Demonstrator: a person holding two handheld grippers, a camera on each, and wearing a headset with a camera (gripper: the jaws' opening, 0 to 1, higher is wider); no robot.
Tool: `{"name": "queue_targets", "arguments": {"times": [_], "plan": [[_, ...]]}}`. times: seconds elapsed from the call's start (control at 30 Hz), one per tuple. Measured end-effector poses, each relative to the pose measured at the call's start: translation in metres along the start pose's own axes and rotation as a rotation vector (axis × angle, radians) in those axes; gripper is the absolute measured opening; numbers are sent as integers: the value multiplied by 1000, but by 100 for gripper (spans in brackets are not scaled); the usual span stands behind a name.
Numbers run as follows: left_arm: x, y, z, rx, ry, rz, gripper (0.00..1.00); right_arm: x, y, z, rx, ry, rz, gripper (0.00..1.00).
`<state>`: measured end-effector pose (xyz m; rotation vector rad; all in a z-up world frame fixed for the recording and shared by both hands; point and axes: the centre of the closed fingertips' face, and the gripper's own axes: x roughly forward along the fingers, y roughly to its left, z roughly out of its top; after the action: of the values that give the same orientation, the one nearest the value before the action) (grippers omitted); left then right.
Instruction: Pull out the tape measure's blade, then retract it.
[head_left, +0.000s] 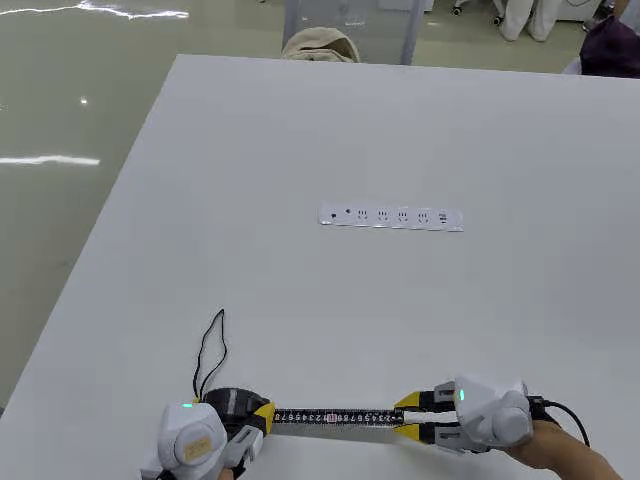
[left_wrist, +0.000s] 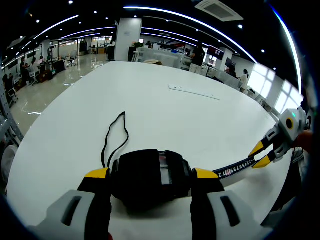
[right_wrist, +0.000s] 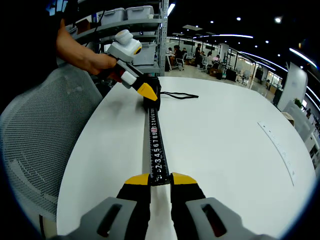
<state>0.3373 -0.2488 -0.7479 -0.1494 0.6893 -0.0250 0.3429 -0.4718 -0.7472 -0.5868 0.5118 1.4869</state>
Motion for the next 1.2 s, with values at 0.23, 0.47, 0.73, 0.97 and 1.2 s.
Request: {"name": "queue_targets", "arguments": {"times": [0.23, 0.47, 0.73, 0.97, 1.2], "plan": [[0, 0, 0, 6, -1, -1, 61, 1, 0, 2, 1, -1, 2, 13], [0, 0, 0, 3, -1, -3, 61, 2, 0, 5, -3, -2, 5, 13], [0, 1, 0, -4, -1, -2, 61, 5, 0, 6, -3, -3, 7, 13], [1, 1, 0, -9, -2, -4, 61, 7, 0, 8, -4, -4, 8, 13], [0, 0, 0, -6, -2, -6, 61, 10, 0, 10, -6, -8, 12, 13]]}}
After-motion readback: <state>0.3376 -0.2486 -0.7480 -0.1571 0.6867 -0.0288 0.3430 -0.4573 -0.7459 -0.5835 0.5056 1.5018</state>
